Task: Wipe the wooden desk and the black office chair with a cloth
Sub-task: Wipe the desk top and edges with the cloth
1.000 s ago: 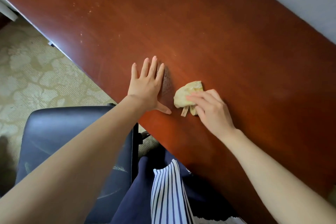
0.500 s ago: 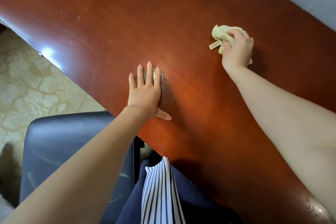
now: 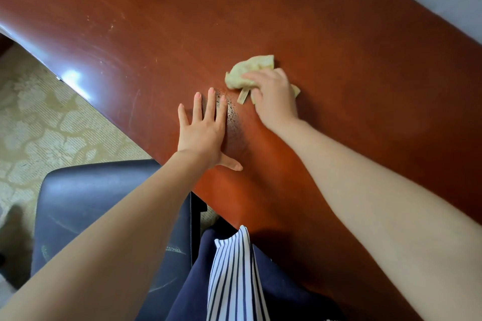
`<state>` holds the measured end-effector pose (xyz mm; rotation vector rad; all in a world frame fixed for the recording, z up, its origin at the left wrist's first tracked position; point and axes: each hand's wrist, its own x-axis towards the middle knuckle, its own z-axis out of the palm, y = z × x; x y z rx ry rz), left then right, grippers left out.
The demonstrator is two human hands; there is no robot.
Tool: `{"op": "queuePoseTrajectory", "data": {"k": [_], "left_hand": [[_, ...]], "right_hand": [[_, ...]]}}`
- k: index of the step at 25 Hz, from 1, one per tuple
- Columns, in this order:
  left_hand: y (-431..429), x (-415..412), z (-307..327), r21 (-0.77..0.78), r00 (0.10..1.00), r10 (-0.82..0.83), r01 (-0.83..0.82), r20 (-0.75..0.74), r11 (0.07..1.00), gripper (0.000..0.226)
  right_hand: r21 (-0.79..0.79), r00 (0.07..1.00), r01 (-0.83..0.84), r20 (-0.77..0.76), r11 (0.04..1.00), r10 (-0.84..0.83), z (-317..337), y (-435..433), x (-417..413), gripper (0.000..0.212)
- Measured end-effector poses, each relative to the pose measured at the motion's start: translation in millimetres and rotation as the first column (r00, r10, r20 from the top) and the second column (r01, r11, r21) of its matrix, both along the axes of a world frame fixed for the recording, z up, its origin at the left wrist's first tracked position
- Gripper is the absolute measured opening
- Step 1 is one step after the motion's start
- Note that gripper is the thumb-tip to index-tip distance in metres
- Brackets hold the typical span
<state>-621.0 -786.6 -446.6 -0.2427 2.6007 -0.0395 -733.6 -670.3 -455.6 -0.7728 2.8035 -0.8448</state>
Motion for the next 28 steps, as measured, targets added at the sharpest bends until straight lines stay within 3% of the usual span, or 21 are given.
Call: {"op": "queuePoseTrajectory", "data": {"k": [8, 14, 21, 26, 28], "left_hand": [[1.0, 0.9, 3.1, -0.021, 1.0, 0.007, -0.007, 0.011, 1.0, 0.149], [2.2, 0.8, 4.8, -0.027, 1.0, 0.016, -0.016, 0.026, 0.999, 0.15], [3.9, 0.4, 11.2, 0.029, 0.998, 0.04, -0.042, 0.049, 0.999, 0.151], [10.1, -8.6, 23.5, 0.086, 0.987, 0.087, -0.099, 0.132, 0.991, 0.147], [8.7, -14.6, 28.4, 0.085, 0.985, 0.103, -0.115, 0.137, 0.99, 0.132]], "right_hand": [[-0.087, 0.975, -0.221, -0.049, 0.971, 0.217, 1.7, 62.2, 85.6, 0.039], [0.02, 0.905, -0.38, -0.196, 0.925, 0.377, 5.4, 114.7, 67.0, 0.04], [0.232, 0.984, 0.036, -0.178, 0.972, 0.006, 12.1, 145.1, -48.8, 0.03], [0.139, 0.918, 0.387, -0.147, 0.911, -0.368, 6.2, 112.5, -86.0, 0.03], [0.094, 0.868, 0.494, -0.118, 0.864, -0.483, 2.8, 97.4, -84.7, 0.034]]}}
